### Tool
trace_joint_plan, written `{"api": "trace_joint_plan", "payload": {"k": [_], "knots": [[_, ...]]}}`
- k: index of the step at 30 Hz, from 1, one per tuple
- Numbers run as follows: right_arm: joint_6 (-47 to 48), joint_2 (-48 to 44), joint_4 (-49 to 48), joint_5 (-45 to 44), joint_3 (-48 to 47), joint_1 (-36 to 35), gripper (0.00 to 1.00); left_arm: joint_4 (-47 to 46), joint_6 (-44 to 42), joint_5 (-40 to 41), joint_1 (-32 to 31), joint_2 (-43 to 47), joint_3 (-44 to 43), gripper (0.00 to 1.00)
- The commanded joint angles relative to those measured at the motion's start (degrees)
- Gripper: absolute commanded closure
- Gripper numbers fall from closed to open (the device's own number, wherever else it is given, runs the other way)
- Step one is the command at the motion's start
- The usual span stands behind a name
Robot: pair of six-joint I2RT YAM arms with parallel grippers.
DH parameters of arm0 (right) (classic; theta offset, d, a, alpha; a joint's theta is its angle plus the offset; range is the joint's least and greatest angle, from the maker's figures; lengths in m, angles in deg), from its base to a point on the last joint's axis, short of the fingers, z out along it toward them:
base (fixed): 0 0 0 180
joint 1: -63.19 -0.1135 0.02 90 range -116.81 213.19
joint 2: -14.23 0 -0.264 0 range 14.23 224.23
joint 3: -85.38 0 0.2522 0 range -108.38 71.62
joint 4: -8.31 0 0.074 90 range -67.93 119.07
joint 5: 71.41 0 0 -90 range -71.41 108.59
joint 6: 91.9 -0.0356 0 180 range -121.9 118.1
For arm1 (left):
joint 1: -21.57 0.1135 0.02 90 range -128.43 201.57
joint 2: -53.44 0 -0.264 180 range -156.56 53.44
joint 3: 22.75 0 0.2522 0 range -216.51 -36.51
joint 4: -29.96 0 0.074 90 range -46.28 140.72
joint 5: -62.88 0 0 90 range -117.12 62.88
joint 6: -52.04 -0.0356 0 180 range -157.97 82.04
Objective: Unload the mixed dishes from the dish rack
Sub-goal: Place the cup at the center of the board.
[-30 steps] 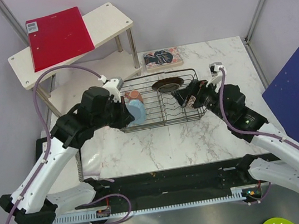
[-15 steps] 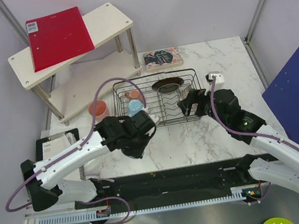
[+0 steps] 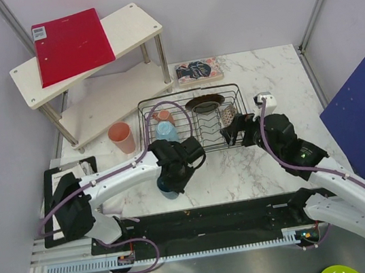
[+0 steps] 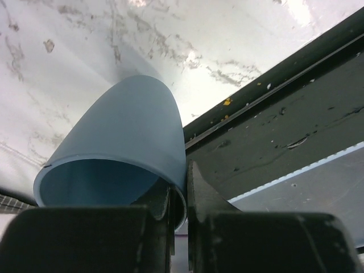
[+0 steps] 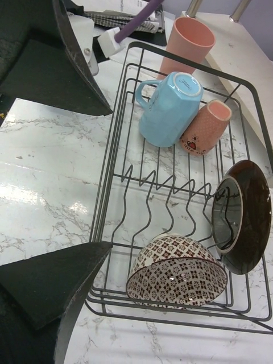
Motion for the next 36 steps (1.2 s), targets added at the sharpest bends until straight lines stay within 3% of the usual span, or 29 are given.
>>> {"api": "trace_joint_plan", "payload": {"k": [1, 8, 13, 27, 36], "knots": [[1.4, -1.3, -0.3, -0.7, 0.7, 0.0, 0.02, -3.8, -2.7, -2.9, -0.1, -2.6, -6.1, 0.98], [3.4, -2.2, 1.3, -4.6, -1.7, 0.0, 0.02, -2.2, -4.8, -2.9, -4.0, -12.1, -22.2, 0.98], [4.5, -3.0, 3.4, -6.5, -4.2, 0.0, 0.02, -2.6, -6.6, -5.1, -7.2, -21.9, -27.8, 0.98], [6.4, -6.3, 6.1, -11.5, -6.2, 0.0, 0.02, -10.2, -6.0, -11.5, -7.5, -22.5, -20.3, 0.98], [8.0, -6.9, 9.2, -15.9, -8.6, 0.0, 0.02, -13.8, -4.6, -11.3, -7.6, -21.5, -15.2, 0.98]]}}
